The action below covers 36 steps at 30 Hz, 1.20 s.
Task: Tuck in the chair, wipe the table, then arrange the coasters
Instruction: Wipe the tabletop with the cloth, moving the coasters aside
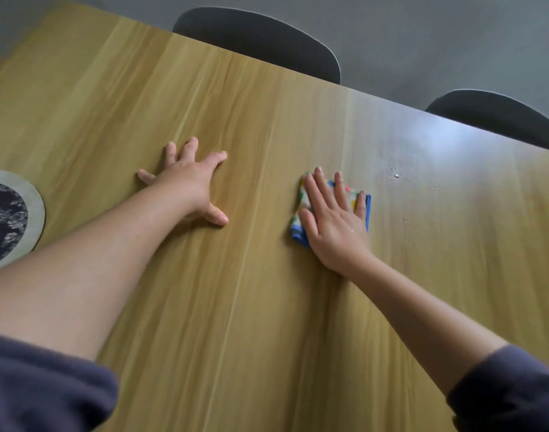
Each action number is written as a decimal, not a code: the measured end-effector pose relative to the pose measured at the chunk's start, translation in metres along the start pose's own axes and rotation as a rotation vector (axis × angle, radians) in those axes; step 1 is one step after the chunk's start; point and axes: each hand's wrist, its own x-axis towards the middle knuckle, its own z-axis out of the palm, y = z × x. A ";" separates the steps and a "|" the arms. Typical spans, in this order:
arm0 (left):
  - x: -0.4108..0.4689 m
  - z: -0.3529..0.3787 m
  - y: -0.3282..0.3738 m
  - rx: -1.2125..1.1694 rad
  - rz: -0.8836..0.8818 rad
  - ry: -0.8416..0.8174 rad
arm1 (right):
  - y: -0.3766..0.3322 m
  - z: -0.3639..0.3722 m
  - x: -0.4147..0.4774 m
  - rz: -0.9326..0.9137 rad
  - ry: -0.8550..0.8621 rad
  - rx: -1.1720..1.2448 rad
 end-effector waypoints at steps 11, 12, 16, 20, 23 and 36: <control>0.003 0.004 -0.005 0.022 0.009 -0.001 | 0.033 -0.011 0.067 -0.068 0.004 -0.047; 0.004 0.004 -0.005 0.019 0.006 -0.002 | 0.038 -0.013 0.085 -0.037 0.012 -0.045; 0.007 0.005 -0.005 0.003 -0.005 0.000 | 0.049 -0.028 0.151 0.070 0.025 -0.004; 0.010 0.008 -0.005 -0.005 -0.004 0.004 | 0.049 -0.036 0.187 0.185 0.051 0.041; 0.008 0.007 -0.006 -0.010 -0.005 0.007 | 0.047 -0.037 0.190 0.205 0.057 0.057; -0.005 0.002 -0.002 -0.018 -0.002 0.038 | -0.005 -0.004 0.033 -0.124 -0.011 -0.045</control>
